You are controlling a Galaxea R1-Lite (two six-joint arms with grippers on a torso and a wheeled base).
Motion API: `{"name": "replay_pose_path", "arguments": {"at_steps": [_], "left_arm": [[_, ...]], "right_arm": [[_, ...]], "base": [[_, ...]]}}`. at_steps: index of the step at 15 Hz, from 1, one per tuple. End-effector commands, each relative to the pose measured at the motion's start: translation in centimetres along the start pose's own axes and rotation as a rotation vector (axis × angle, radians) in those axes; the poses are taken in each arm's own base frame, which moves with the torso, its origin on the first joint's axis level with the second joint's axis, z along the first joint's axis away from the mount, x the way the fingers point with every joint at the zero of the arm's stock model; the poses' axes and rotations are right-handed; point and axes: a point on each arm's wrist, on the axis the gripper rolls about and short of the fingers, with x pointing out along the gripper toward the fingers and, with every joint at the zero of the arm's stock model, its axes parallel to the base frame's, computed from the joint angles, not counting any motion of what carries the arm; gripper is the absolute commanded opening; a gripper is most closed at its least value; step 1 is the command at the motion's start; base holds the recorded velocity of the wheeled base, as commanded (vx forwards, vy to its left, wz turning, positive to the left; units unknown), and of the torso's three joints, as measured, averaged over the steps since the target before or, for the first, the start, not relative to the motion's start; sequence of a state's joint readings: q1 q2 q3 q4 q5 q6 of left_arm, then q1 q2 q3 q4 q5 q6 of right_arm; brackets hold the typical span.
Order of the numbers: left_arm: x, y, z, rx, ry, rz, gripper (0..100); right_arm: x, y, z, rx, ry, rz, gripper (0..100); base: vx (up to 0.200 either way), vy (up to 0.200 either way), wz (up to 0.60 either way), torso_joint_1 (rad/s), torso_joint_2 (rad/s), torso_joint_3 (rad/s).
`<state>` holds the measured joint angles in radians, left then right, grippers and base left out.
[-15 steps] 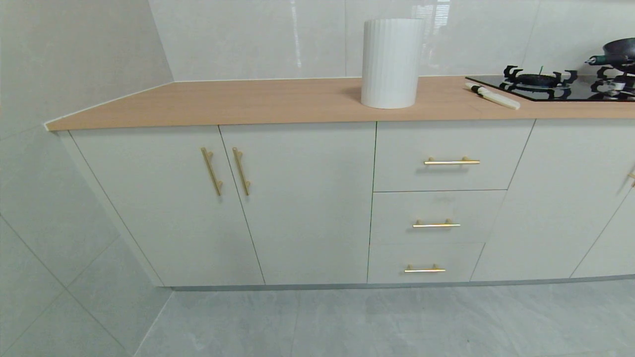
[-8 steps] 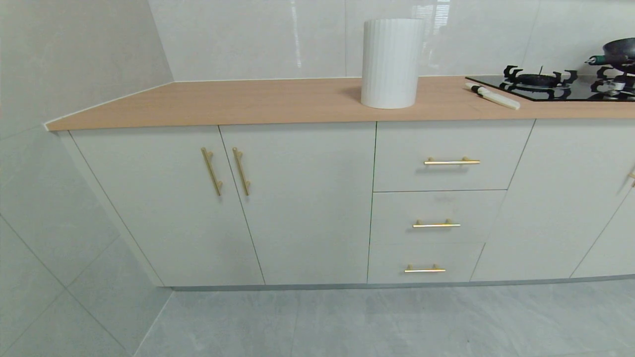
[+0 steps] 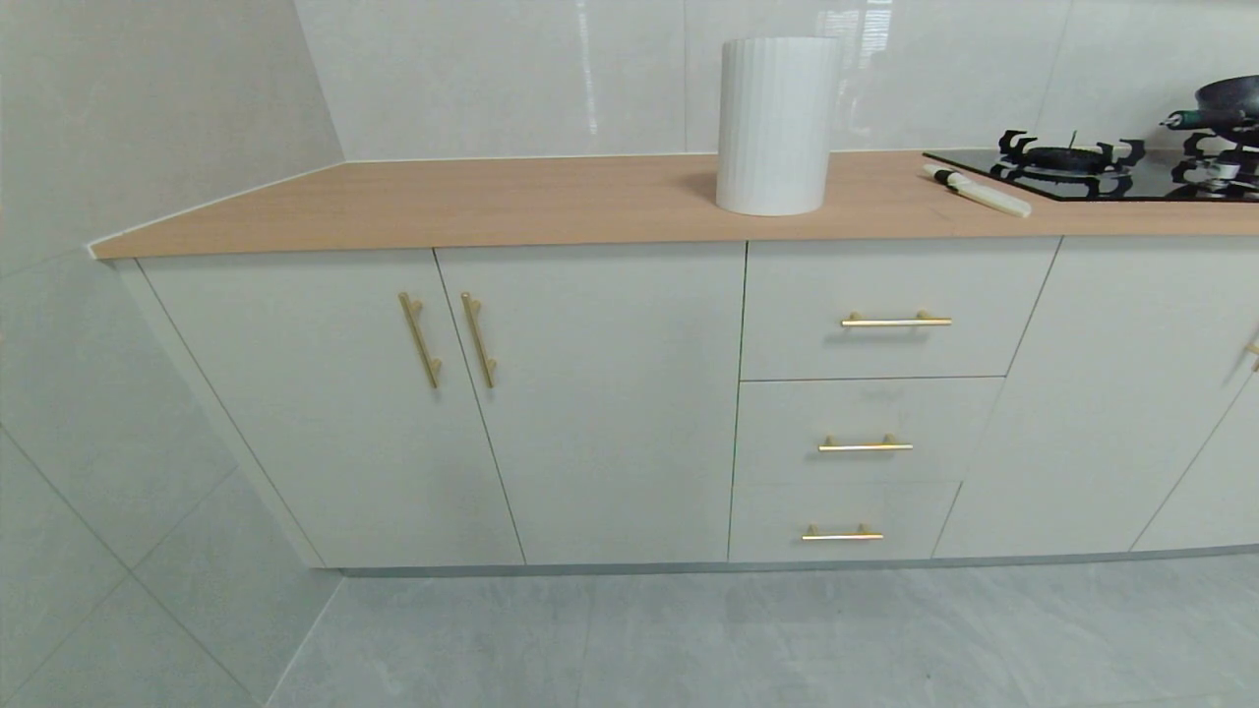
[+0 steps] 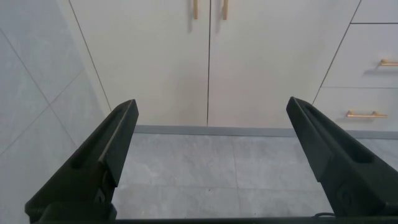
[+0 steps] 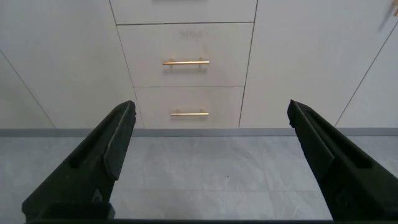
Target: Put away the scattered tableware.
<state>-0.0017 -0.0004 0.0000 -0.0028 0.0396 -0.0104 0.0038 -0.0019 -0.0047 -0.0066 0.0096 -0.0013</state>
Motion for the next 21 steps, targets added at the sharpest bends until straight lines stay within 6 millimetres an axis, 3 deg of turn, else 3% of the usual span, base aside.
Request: {"name": "replay_pose_path", "arguments": {"at_steps": [1, 16, 21], "left_arm": [[0.0, 0.0, 0.0, 0.0, 0.0, 0.0, 100], [0.0, 0.0, 0.0, 0.003, 0.0, -0.001, 100], [0.0, 0.0, 0.0, 0.001, 0.0, -0.001, 100]], "right_arm": [[0.05, 0.0, -0.15, -0.003, 0.009, 0.003, 100], [0.05, 0.01, -0.16, -0.002, 0.01, 0.005, 100], [0.05, 0.01, -0.16, -0.002, 0.01, 0.007, 100]], "base": [[0.0, 0.0, 0.0, 0.0, 0.0, 0.0], [0.0, 0.0, 0.0, 0.0, 0.0, 0.0], [0.2, 0.0, 0.0, 0.001, 0.0, 0.003]]}}
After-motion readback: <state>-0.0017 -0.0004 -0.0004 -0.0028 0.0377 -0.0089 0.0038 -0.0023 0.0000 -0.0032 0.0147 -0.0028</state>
